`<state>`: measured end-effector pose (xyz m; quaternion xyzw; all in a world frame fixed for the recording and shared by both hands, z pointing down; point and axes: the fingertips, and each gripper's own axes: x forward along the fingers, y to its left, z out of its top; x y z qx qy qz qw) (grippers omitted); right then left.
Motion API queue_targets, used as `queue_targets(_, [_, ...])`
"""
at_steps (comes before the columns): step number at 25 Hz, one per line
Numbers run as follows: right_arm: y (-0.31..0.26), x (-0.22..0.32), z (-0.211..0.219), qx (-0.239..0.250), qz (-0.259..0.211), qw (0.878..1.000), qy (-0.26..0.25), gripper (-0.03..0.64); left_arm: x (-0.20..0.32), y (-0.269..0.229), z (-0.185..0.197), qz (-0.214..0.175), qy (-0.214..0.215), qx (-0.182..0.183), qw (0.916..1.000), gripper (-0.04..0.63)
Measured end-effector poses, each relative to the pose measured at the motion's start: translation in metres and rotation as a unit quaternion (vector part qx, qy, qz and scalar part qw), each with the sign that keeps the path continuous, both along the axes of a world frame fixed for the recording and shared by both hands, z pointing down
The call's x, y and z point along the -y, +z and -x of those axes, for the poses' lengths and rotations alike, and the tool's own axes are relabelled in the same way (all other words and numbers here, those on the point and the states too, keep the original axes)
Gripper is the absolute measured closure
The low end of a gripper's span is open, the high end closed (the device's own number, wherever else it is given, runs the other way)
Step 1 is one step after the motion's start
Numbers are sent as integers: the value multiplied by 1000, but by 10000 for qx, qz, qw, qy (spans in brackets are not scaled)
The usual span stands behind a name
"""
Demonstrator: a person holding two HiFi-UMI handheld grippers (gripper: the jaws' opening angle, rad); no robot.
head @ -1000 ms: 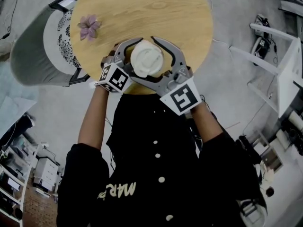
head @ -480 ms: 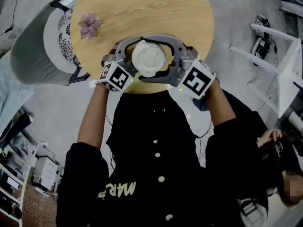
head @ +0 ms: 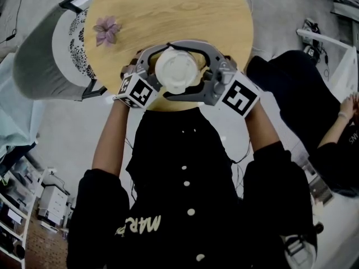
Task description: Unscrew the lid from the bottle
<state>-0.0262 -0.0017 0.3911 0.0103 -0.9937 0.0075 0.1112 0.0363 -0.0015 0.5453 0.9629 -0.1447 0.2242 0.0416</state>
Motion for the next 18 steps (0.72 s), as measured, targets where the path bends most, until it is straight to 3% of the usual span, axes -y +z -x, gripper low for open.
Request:
queue_targets(7, [-26,-1,-9,-28,181,9994,299,138,0,0,2,-50,-61,133,9999,233])
queue_targets(12, [-73,0,-24,309,374,9955,809,138,-4,-11,10,-7,-245,349,9991,219])
queue_targets(18, [-117,1,-37,519,423,9918,1090,138,-6,-31,38,110,-783,459,9958,218])
